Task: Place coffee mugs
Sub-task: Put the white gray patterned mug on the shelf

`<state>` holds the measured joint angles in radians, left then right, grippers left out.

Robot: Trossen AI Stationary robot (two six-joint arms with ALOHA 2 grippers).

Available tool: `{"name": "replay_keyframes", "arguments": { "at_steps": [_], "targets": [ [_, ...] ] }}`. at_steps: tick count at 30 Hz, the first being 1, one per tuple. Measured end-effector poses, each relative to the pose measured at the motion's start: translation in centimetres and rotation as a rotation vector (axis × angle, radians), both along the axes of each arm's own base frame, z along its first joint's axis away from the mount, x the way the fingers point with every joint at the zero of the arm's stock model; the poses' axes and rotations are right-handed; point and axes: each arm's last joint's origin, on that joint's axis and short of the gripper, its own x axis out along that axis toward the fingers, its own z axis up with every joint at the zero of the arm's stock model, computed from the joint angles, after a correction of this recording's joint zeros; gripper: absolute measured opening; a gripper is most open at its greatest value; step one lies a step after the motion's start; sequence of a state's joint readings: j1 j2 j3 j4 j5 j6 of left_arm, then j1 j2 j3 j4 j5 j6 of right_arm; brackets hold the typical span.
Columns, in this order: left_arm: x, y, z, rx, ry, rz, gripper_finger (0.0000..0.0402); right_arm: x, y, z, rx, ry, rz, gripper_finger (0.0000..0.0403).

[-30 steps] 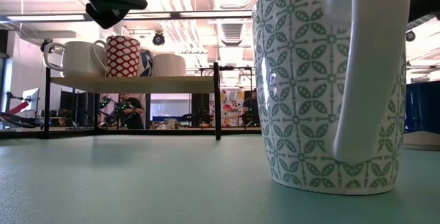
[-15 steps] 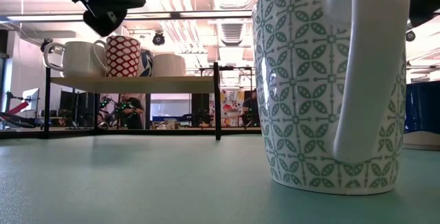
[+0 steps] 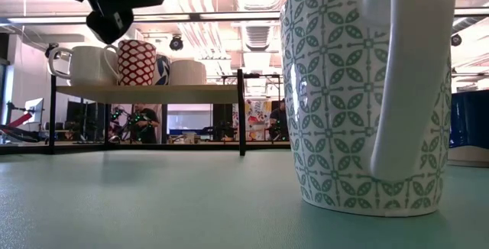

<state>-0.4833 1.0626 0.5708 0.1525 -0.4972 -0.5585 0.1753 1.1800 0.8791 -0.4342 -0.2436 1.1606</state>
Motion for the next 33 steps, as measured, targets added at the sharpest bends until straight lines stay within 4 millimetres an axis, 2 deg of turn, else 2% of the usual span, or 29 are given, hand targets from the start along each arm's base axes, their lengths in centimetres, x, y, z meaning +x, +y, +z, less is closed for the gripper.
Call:
{"name": "replay_keyframes", "arguments": {
  "at_steps": [3,7,13,17,24,33],
  "targets": [
    [-0.1,-0.2,0.0,-0.024,-0.002,-0.002,0.0022,0.9,2.1,0.4,-0.005,0.084,0.058,0.0137],
    [-0.3,-0.5,-0.3,-0.057,0.007,-0.004,0.0022,2.6,5.0,0.7,0.012,0.089,0.116,0.0137],
    [-1.1,-1.8,-0.3,-0.059,-0.002,-0.033,0.0022,5.0,8.9,-0.5,0.002,0.151,0.173,0.0137],
    [-1.8,-3.0,-0.2,-0.043,-0.014,-0.043,0.0022,6.6,10.8,-1.2,-0.005,0.168,0.201,0.0137],
    [-3.3,-4.6,-0.1,-0.023,-0.045,-0.030,0.0022,8.2,11.8,-2.8,-0.074,0.269,0.193,0.0137],
    [-3.7,-5.1,-0.1,-0.014,-0.057,-0.023,0.0022,8.4,11.8,-2.8,-0.123,0.274,0.186,0.0133]
  ]
}}
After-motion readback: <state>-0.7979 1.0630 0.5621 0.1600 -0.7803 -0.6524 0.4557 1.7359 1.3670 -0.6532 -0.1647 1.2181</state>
